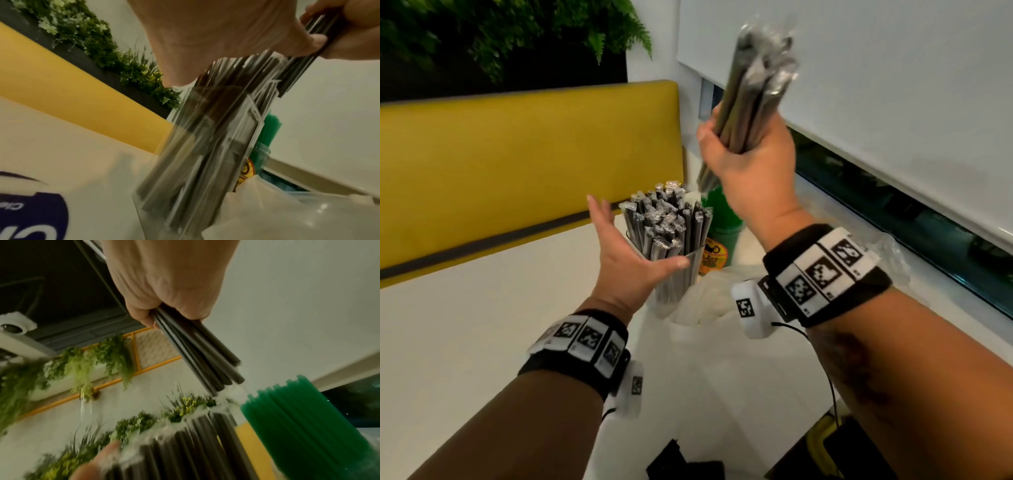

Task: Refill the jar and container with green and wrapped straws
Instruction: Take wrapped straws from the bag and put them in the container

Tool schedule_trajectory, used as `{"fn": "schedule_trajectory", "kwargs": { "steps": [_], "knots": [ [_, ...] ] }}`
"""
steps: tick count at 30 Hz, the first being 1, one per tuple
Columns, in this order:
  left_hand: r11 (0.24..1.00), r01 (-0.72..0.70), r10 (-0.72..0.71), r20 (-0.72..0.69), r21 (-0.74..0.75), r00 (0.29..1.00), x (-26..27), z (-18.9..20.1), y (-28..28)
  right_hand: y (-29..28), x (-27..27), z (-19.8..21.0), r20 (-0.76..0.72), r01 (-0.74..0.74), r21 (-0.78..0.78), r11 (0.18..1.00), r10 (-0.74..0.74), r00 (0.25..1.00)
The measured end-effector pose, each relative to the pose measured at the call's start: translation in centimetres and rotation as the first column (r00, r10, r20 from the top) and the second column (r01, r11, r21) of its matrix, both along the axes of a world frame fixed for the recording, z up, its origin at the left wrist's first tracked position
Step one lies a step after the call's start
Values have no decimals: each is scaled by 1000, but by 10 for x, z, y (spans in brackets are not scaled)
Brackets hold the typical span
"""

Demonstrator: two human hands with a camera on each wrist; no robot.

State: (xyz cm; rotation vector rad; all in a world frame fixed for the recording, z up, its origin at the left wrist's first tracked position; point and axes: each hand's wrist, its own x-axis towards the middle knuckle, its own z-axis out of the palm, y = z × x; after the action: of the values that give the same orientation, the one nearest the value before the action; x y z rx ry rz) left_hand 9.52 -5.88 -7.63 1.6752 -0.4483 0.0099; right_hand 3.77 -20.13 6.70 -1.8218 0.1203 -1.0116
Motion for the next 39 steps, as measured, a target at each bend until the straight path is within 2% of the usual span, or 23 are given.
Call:
{"fn": "schedule_trajectory", "kwargs": {
  "steps": [3,5,8,10,12,16,20,24,26,27,29,30,31,32,33,34,35,36,37,39],
  "knots": [
    [1000,13,-13,0,21,1000,2,0,-13,9,13,-11,-147,-106,-100,989,90,985],
    [999,34,-34,15,23,999,2,-5,-19,11,20,-20,-230,-143,-99,985,117,966],
    [1000,29,-29,-26,-8,999,5,-14,-21,8,31,-27,-247,-92,48,995,101,964],
    [999,39,-40,-50,-33,998,8,-19,-20,3,37,-30,-219,-78,219,973,126,967],
    [998,56,-57,-39,-42,998,10,-20,-18,-5,41,-36,-229,-82,320,944,161,960],
    [995,94,-93,23,-43,995,12,-20,-18,-15,37,-61,-449,-55,241,969,161,879],
    [997,71,-69,70,-22,995,10,-17,-18,-4,30,-66,-493,-153,125,980,195,848],
    [998,68,-66,103,-8,992,11,-18,-17,0,28,-51,-446,-235,-29,971,198,873],
    [998,70,-69,102,-6,992,11,-18,-17,-5,28,-37,-361,-169,-143,975,108,926],
    [998,67,-66,98,-7,993,11,-19,-17,-8,27,-28,-268,-110,-230,967,46,962],
    [999,52,-53,93,4,994,12,-21,-17,-10,24,-5,-6,38,-453,891,-46,999],
    [999,43,-44,95,11,994,11,-21,-18,-9,25,5,104,109,-556,824,-61,993],
    [999,35,-37,101,14,994,11,-22,-18,-7,26,12,154,144,-649,747,-57,986],
    [999,33,-34,105,12,994,11,-22,-19,-6,29,14,112,102,-733,672,-29,993],
    [999,36,-37,105,2,994,10,-22,-20,-3,32,12,-37,-24,-796,605,-9,999],
    [999,42,-41,104,-9,994,10,-22,-21,-2,34,4,-259,-201,-806,557,-26,966],
    [999,47,-45,108,-18,993,10,-22,-21,-3,35,-10,-469,-365,-764,531,-69,880],
    [998,52,-50,115,-20,992,10,-23,-20,-4,35,-25,-618,-482,-696,532,-101,780],
    [999,53,-52,126,-10,991,10,-23,-20,-5,33,-39,-703,-549,-633,546,-108,703],
    [998,57,-58,146,14,988,10,-24,-19,-7,32,-56,-776,-599,-556,576,-101,623]
  ]
}}
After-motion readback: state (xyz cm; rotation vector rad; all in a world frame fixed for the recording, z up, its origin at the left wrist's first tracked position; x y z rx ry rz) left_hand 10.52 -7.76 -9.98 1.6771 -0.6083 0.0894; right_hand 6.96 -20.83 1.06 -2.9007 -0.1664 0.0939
